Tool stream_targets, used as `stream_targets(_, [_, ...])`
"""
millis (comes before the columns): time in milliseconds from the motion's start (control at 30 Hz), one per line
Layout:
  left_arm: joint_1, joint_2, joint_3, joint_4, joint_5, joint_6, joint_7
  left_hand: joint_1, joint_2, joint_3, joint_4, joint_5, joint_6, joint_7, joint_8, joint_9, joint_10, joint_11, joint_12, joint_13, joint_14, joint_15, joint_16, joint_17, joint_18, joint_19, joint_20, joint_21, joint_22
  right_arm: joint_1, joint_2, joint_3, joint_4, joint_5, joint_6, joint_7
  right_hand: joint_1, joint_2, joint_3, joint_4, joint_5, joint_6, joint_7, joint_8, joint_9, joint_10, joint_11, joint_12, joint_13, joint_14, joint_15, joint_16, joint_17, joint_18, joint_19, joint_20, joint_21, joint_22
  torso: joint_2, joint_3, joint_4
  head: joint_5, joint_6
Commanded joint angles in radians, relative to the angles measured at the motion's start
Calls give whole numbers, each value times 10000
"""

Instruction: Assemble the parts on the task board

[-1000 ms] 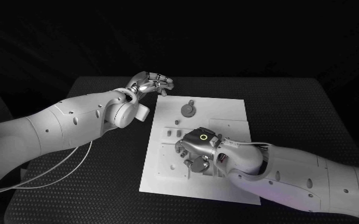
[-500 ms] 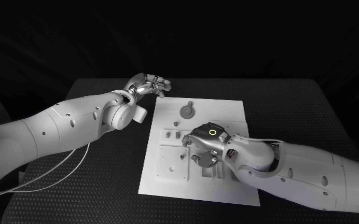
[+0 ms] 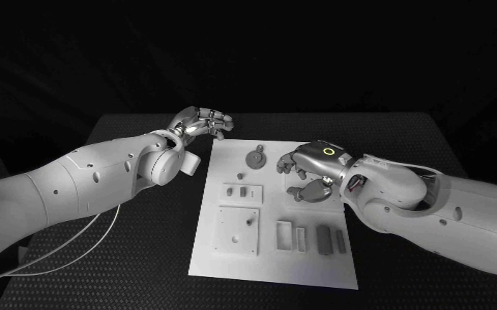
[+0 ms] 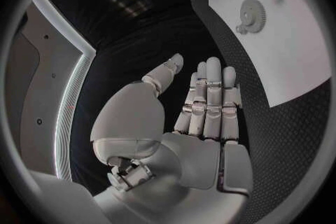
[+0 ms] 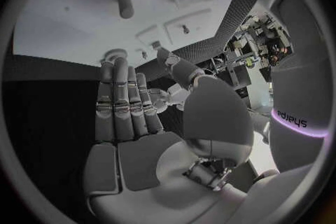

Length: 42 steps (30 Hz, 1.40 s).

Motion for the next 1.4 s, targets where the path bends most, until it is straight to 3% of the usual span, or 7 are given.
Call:
stream_targets(33, [7, 56, 5, 1, 63, 144, 110, -83, -22, -68, 14, -20, -64, -10, -53, -17, -60, -5, -59, -14, 25, 33, -51, 12, 124, 71, -27, -40, 10, 12, -155, -16, -19, 282, 1201, 236, -181, 4, -299, -32, -17, -65, -149, 22, -11, 64, -39, 29, -20, 276, -58, 189, 202, 57, 336, -155, 208, 247, 10, -7, 14, -71, 58])
stream_targets(300, [7, 67, 1, -19, 63, 158, 112, -81, -21, -69, 14, -20, -65, -10, -51, -16, -59, -5, -58, -14, 28, 33, -54, 18, 125, 73, -27, -43, 13, 13, -352, -39, -263, 156, 2011, 67, -449, -3, -821, -157, -19, -227, -256, -2, -48, -288, -45, -163, -167, 527, -76, 349, 554, 57, 588, -306, 458, 233, 21, 15, 11, -72, 43])
stream_targets(567, [5, 76, 1, -25, 63, 170, 122, -83, -21, -71, 16, -21, -66, -9, -49, -16, -60, -4, -58, -14, 29, 34, -58, 23, 125, 74, -26, -46, 15, -8, -183, -143, -499, -13, 1876, 93, -445, 8, -823, -93, -23, -232, -262, 34, -38, -327, -60, -136, -219, 604, -92, 402, 713, 57, 676, -363, 556, 232, 25, 17, 10, -89, 5])
stream_targets(767, [5, 73, 1, -26, 64, 176, 122, -87, -13, -73, 21, -21, -67, -8, -48, -16, -61, -4, -57, -14, 31, 34, -61, 28, 124, 76, -25, -49, 17, -66, 16, -198, -736, -225, 1772, 220, -46, 62, -263, 348, -22, 82, -109, 233, 24, -75, -147, -1, -213, 733, -171, 424, 888, 57, 818, -428, 691, 229, 24, 16, 26, -100, -10])
stream_targets(1000, [4, 68, 1, -22, 68, 194, 122, -92, -8, -74, 24, -21, -68, -8, -46, -16, -61, -3, -56, -14, 31, 35, -65, 32, 124, 78, -24, -51, 19, -198, 139, -223, -868, -339, 1705, 276, 314, 421, 54, 700, -20, 518, 30, 445, 72, 357, -266, 206, -146, 940, -280, 474, 1065, 57, 970, -509, 890, 251, 23, 7, 26, -111, -34])
stream_targets(1133, [4, 65, 1, -26, 70, 198, 121, -95, -4, -75, 27, -21, -69, -8, -45, -16, -62, -3, -56, -14, 32, 35, -67, 34, 124, 78, -23, -53, 20, -256, 203, -225, -876, -347, 1716, 318, 451, 660, 80, 735, -19, 781, 69, 550, 86, 714, -318, 372, -75, 1047, -333, 554, 1234, 57, 1065, -571, 1061, 261, 21, 3, 18, -110, -57])
stream_targets(1400, [4, 58, 1, -27, 71, 197, 110, -98, 2, -76, 30, -21, -70, -7, -44, -16, -62, -3, -56, -15, 33, 36, -70, 38, 124, 80, -22, -56, 21, -299, 249, -227, -877, -432, 1654, 309, 509, 869, 38, 695, -19, 1170, 41, 638, 58, 1129, -480, 535, 46, 1161, -490, 978, 1636, 57, 1228, -718, 1626, 275, 19, 4, 22, -101, -95])
